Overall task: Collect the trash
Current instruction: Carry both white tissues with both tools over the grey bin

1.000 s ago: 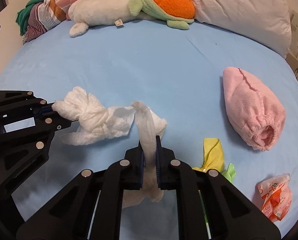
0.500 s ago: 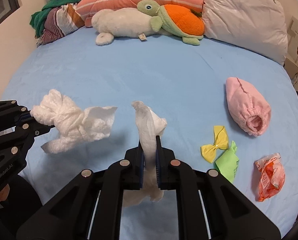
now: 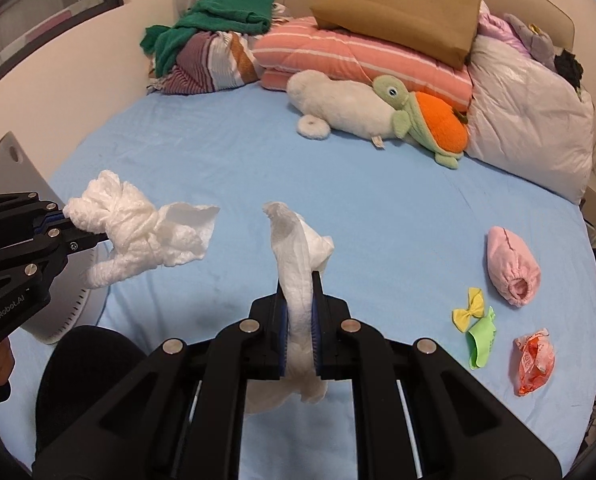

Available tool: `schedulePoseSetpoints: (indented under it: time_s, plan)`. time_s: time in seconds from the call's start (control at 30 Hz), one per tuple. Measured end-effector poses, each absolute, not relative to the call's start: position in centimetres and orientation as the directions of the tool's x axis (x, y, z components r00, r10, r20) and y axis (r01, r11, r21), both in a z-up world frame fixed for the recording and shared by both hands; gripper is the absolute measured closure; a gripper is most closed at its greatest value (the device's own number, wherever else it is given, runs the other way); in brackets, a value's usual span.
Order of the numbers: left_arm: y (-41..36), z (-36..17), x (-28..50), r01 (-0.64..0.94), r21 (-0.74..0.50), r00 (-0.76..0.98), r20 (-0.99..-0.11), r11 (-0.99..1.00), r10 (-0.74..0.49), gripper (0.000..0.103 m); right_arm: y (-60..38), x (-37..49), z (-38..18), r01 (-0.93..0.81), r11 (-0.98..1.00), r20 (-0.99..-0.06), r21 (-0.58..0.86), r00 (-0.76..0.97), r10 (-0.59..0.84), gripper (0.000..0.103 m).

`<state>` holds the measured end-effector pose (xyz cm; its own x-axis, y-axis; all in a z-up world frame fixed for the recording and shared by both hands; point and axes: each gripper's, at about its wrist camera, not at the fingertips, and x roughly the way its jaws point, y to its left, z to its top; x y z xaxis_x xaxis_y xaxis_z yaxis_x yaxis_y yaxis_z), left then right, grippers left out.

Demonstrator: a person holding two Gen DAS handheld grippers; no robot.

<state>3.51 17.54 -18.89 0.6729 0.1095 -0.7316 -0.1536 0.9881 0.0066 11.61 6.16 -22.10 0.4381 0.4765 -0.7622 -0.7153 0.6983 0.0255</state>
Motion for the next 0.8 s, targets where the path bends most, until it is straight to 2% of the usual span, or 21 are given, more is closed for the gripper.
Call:
schedulePoseSetpoints:
  time_s: [0.37,0.8]
  plan:
    - [20.8,-10.7,-7.9,-0.341,0.086,0.709,-0.630,0.936,0.316,0.099,12.2,2.5,-14.9,-0.863,0.503,-0.671,0.032,0.355,0.651,0.094]
    - [25.3,-6.7,-17.7,-0.536,0.118,0.620,-0.617,0.836,0.485,0.099,17.8,-5.3,-8.9,-0.959,0.279,-0.612,0.054,0.189,0.768,0.094]
